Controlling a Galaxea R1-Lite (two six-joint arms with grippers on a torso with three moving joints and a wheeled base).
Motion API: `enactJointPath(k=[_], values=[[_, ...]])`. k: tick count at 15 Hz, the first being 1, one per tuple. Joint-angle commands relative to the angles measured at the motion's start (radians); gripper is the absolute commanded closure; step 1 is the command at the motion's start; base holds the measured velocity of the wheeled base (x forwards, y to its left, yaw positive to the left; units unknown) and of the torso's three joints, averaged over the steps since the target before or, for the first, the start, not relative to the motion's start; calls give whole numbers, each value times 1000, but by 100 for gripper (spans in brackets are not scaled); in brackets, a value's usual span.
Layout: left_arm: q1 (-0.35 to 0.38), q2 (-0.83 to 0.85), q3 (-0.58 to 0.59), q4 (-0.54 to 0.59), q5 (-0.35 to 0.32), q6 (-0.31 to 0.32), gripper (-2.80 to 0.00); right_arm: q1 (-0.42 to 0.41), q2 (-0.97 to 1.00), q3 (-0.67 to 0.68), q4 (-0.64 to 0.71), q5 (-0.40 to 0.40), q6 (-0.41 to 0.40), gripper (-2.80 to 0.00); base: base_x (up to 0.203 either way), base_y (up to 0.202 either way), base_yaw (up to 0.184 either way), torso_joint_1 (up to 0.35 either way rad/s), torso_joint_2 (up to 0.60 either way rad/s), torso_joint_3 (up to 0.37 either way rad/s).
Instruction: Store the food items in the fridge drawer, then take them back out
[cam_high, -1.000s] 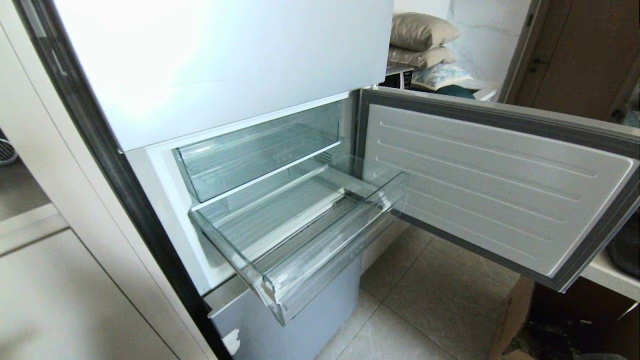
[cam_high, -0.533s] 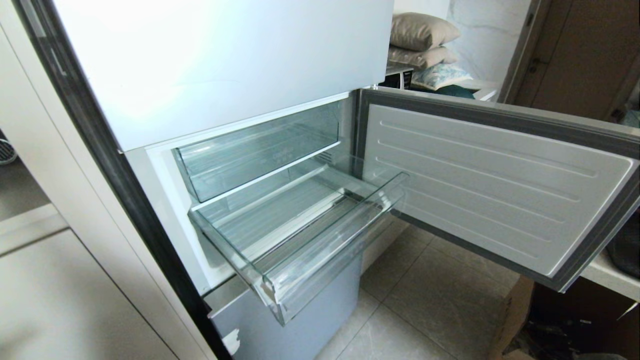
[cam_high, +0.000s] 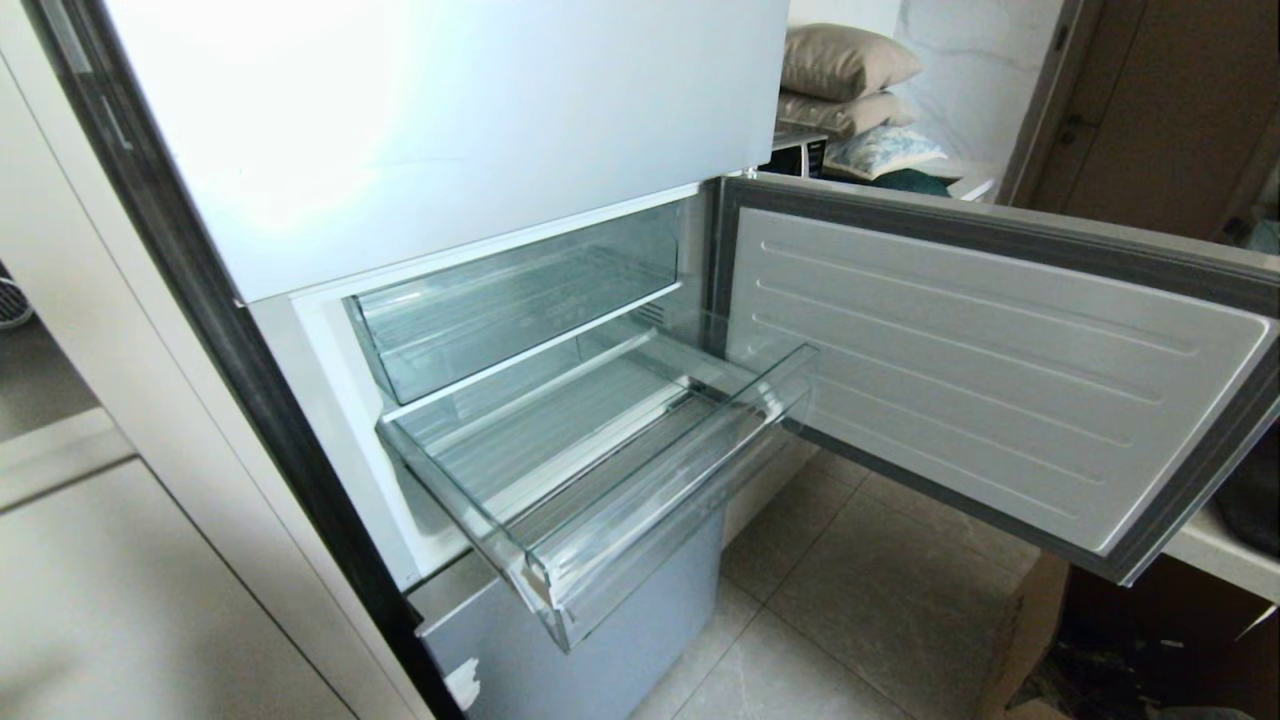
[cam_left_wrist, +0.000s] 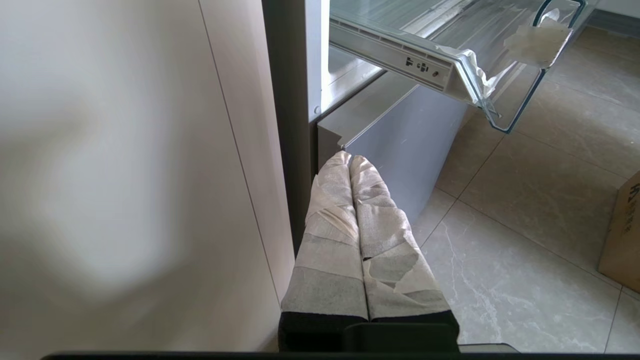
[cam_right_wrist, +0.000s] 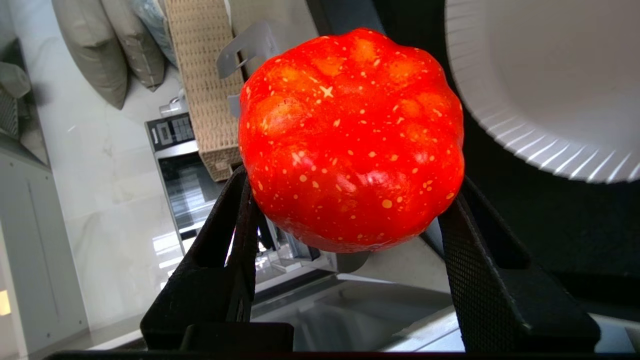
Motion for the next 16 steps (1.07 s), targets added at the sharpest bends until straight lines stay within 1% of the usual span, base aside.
enactJointPath(k=[1,10,13,16], values=[[0,0,0,0,0,0,0,3,19,-13,-2,4,7,0,0,0,0,0,0,0],[0,0,0,0,0,0,0,1,45,1,0,1,10,0,0,0,0,0,0,0],[0,0,0,1,0,0,0,-4,45,14,0,-43,7,0,0,0,0,0,0,0],[0,0,0,0,0,0,0,-12,47,14,1,-43,5,0,0,0,0,0,0,0]])
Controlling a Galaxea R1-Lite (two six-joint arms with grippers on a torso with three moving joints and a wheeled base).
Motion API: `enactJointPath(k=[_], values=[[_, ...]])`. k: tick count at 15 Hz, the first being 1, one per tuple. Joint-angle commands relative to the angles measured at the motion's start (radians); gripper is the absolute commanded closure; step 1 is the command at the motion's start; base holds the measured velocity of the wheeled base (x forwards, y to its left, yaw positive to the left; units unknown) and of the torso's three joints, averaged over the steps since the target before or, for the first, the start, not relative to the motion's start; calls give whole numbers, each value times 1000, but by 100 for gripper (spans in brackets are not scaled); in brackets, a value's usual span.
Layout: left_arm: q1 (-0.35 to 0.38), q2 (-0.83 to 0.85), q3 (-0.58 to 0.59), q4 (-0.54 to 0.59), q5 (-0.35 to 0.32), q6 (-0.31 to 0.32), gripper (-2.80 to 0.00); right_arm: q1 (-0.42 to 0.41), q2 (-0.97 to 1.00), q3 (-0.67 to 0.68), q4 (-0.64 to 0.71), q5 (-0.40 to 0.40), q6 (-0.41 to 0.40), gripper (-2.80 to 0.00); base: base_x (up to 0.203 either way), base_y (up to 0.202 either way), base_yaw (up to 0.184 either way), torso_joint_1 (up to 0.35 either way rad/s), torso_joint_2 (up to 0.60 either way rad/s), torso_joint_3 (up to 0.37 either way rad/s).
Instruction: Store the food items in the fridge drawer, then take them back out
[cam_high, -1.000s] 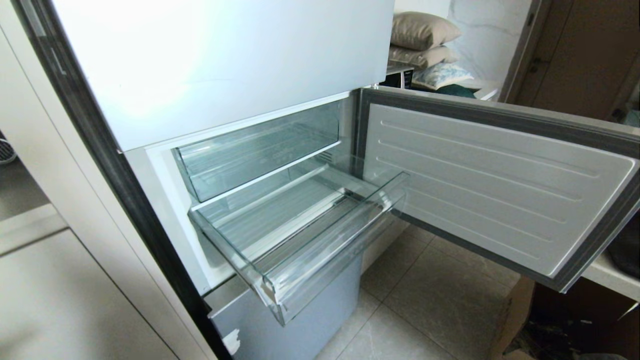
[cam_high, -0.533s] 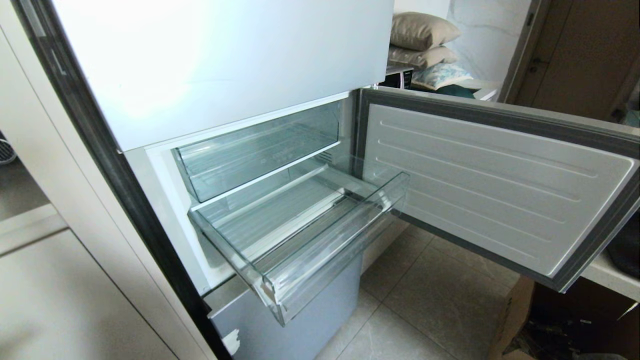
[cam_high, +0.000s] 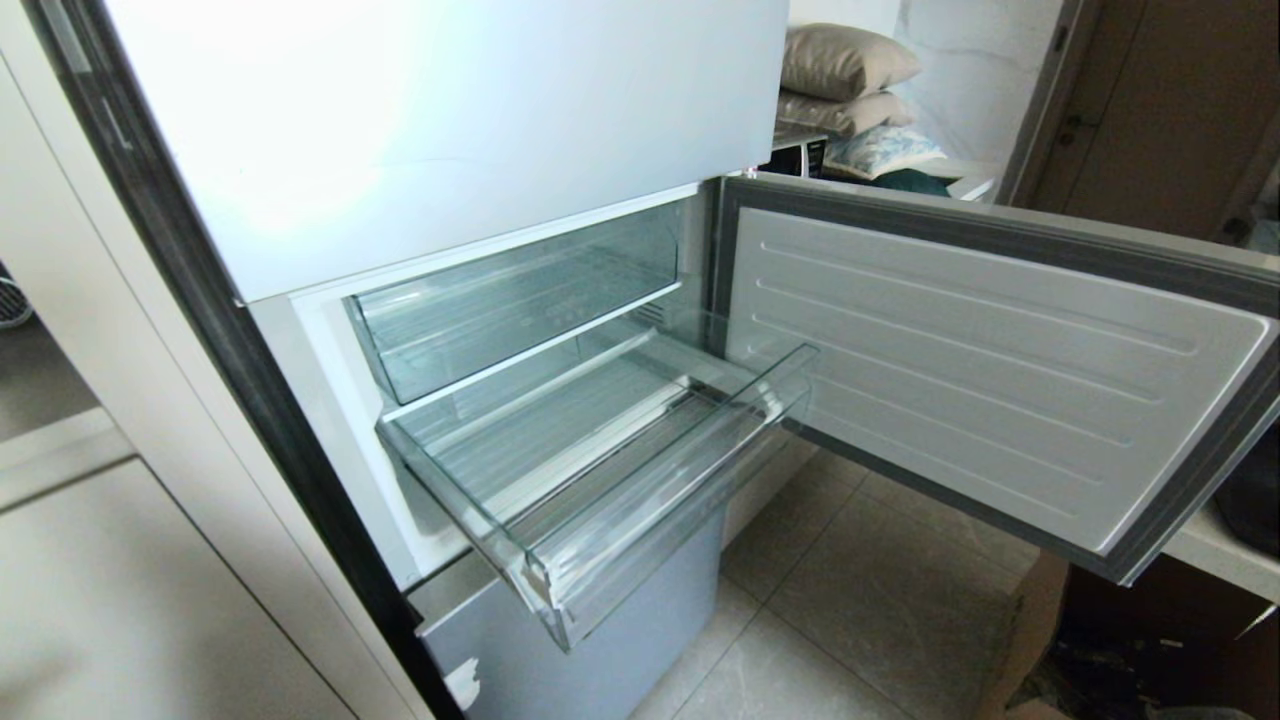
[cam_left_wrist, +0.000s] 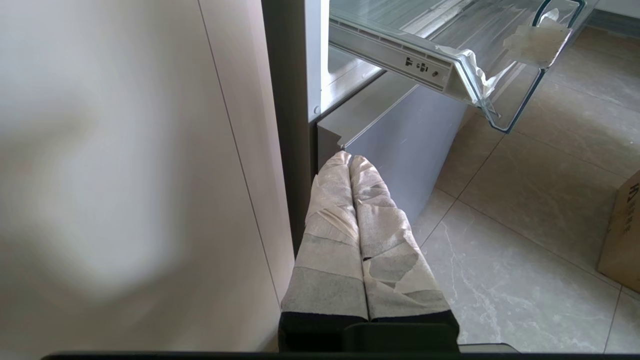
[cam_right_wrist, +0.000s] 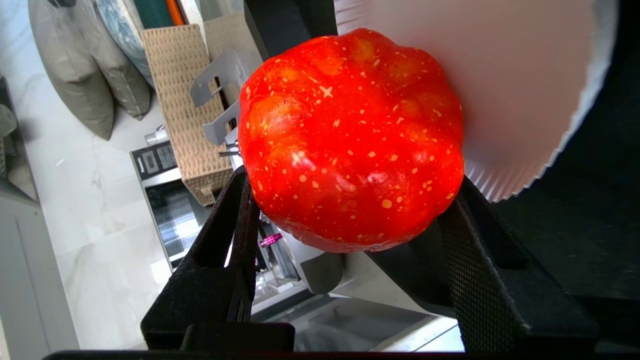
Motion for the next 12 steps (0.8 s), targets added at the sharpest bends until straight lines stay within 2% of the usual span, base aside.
enactJointPath(k=[1,2,3,12], values=[[0,0,0,2,0,0,0,-2,-1,1,-2,5,6,0,0,0,0,0,0,0],[0,0,0,2,0,0,0,-2,-2,2,-2,5,4,-58,0,0,0,0,0,0],[0,0,0,2,0,0,0,-2,-1,2,-2,5,3,-280,0,0,0,0,0,0],[0,0,0,0,0,0,0,-4,1,1,-3,5,3,-280,0,0,0,0,0,0]])
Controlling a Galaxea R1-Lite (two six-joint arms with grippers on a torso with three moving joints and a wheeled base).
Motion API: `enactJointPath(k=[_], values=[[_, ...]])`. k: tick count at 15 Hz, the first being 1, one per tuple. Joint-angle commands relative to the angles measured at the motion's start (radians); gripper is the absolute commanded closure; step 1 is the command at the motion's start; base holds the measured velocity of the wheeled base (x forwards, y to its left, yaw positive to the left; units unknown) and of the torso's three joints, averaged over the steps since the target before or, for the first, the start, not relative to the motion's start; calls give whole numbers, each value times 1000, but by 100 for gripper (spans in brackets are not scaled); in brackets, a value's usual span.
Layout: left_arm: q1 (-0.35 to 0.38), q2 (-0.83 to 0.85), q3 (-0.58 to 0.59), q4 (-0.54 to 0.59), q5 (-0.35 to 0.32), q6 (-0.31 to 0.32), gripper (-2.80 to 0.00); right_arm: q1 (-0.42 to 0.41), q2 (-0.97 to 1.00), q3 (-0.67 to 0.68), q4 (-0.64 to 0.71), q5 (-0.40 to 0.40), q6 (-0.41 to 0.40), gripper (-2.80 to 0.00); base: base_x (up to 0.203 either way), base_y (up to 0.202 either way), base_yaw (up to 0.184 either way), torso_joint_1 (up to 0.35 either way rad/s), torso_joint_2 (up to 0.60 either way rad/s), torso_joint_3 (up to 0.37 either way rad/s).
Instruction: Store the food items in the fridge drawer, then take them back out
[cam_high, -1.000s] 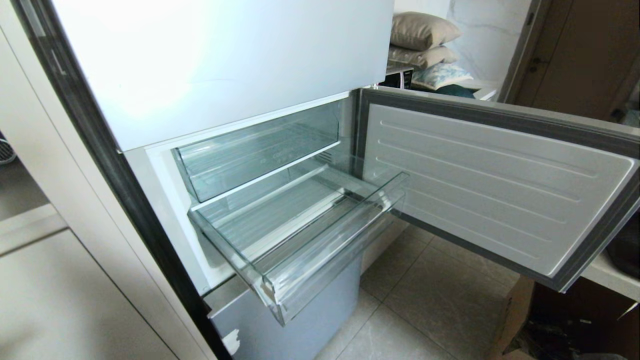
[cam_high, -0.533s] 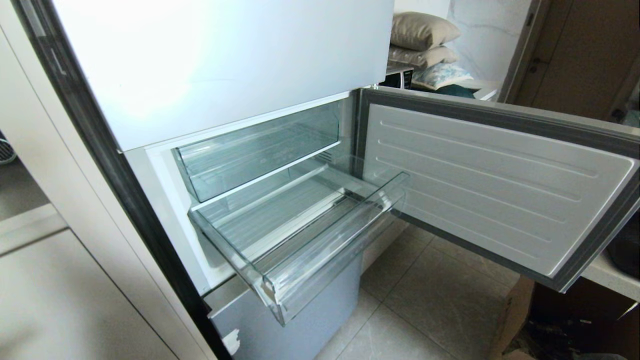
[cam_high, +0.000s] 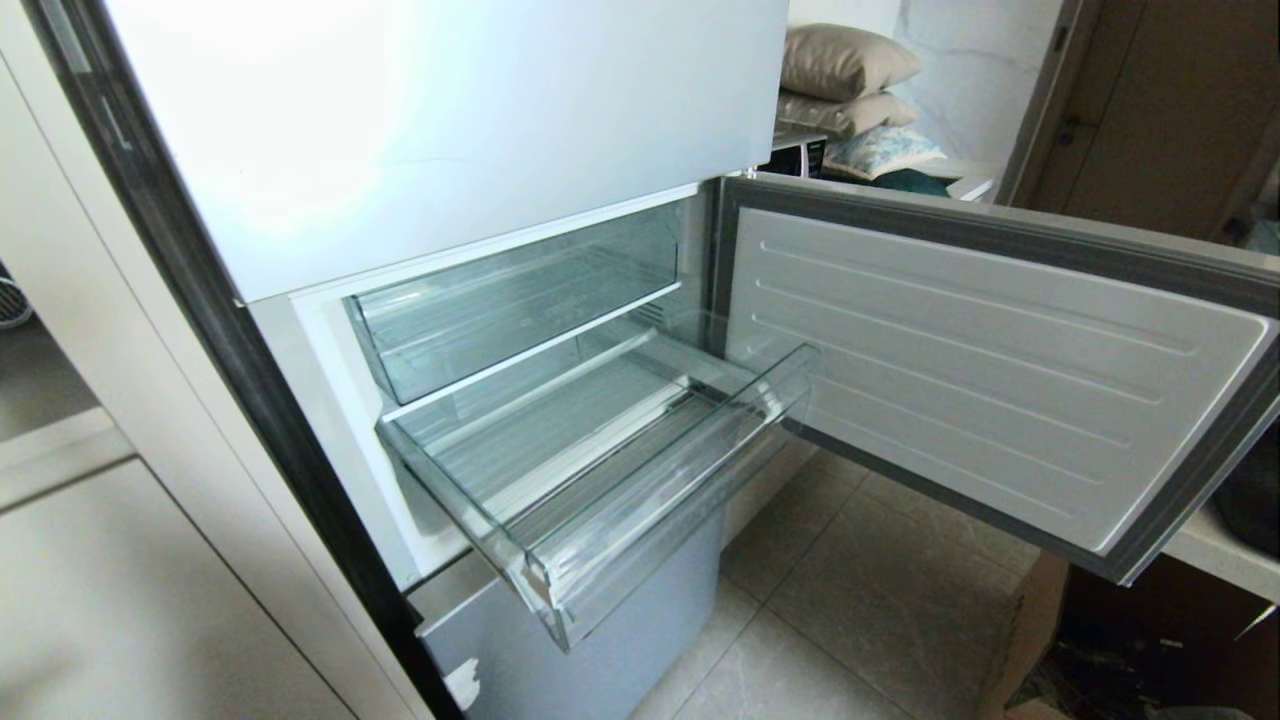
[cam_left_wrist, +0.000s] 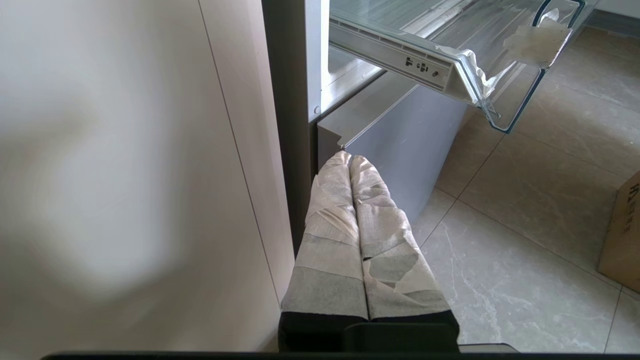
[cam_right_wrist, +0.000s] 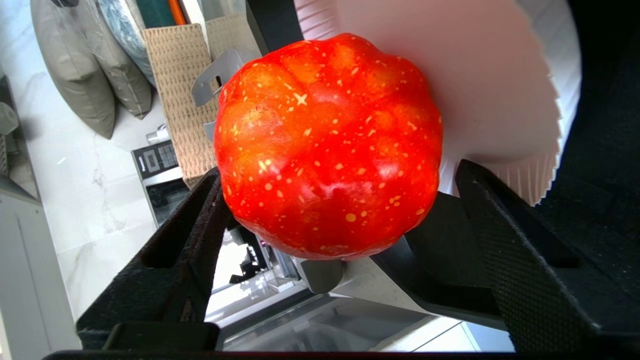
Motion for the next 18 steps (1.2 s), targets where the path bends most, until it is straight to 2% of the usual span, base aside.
enactJointPath(k=[1,18], values=[[0,0,0,1,0,0,0,-1,-1,1,-2,4,7,-280,0,0,0,0,0,0],[0,0,0,2,0,0,0,-3,-66,-5,-4,58,10,-280,0,0,0,0,0,0]])
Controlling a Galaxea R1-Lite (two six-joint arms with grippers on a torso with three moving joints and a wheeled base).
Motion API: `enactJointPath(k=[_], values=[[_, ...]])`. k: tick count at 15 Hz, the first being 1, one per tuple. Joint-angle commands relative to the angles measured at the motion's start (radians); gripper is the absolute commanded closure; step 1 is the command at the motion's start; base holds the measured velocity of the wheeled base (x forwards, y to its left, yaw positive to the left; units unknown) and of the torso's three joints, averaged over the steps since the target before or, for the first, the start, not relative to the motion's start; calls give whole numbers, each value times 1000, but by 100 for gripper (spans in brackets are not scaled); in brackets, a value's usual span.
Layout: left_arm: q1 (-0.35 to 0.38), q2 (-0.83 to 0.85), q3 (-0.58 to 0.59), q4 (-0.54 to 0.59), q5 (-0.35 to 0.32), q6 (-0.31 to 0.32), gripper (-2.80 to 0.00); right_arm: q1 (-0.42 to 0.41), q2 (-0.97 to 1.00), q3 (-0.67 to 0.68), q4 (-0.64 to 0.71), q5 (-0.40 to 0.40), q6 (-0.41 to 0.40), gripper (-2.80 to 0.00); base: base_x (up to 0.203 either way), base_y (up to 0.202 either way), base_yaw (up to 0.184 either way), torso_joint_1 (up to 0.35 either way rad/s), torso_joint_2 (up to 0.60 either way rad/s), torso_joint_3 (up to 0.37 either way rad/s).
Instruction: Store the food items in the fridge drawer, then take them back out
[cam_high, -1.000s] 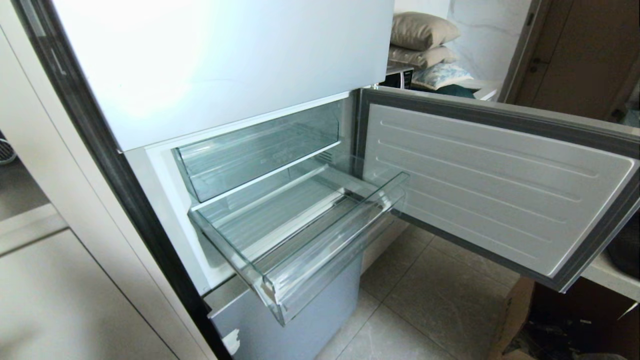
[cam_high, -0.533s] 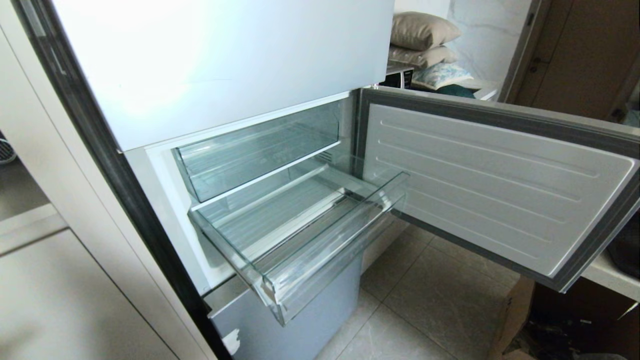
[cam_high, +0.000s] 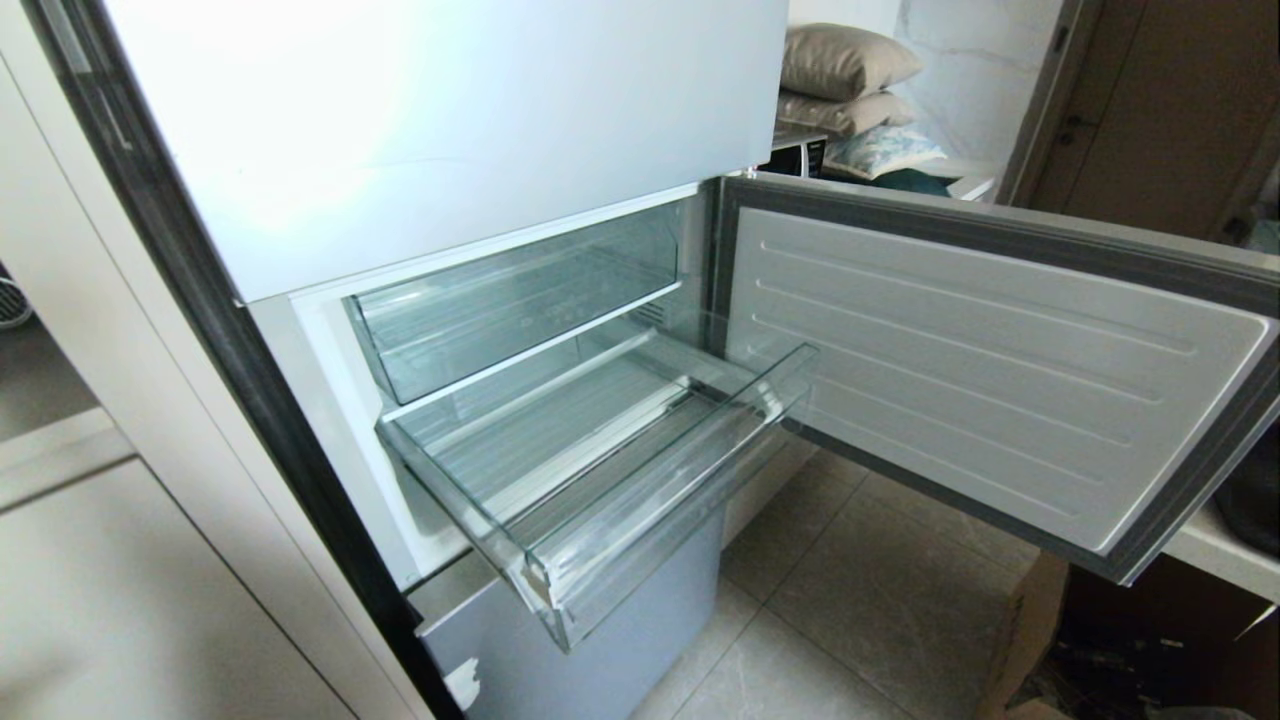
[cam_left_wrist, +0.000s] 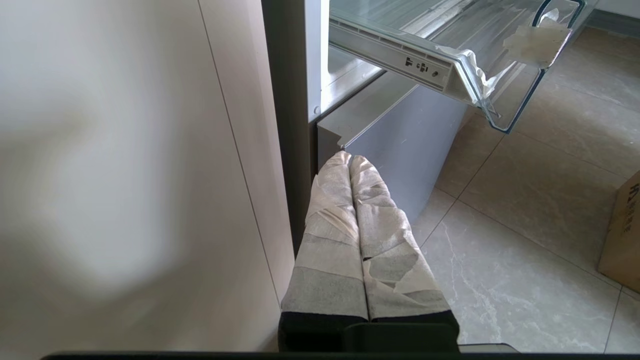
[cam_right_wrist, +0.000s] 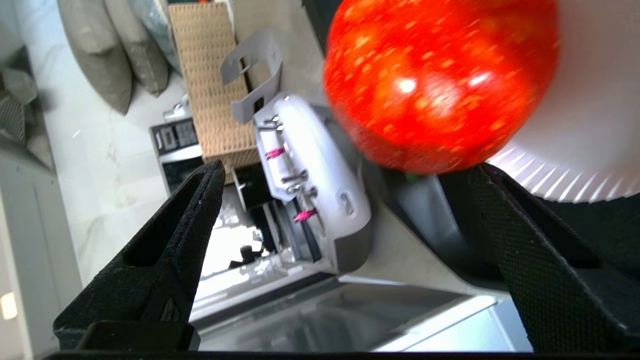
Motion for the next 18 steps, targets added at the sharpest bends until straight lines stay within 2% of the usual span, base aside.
enactJointPath(k=[1,6,11,13,14,15,16,18], values=[[0,0,0,0,1,0,0,1,-17,4,-2,15,6,-280,0,0,0,0,0,0],[0,0,0,0,1,0,0,7,-56,50,4,164,9,-280,0,0,0,0,0,0],[0,0,0,0,1,0,0,7,-95,44,3,178,9,-280,0,0,0,0,0,0],[0,0,0,0,1,0,0,6,-98,1,3,163,-14,-280,0,0,0,0,0,0],[0,0,0,1,1,0,0,1,-97,-23,12,145,-69,-119,0,0,0,0,0,0],[0,0,-1,1,1,0,0,-3,-97,-40,37,119,-146,0,0,0,0,0,0,0],[0,0,0,0,1,0,0,-4,-97,-61,90,87,-251,0,0,0,0,0,0,0],[0,0,0,2,1,0,0,-3,-88,-118,255,-45,-539,0,0,0,0,0,0,0]])
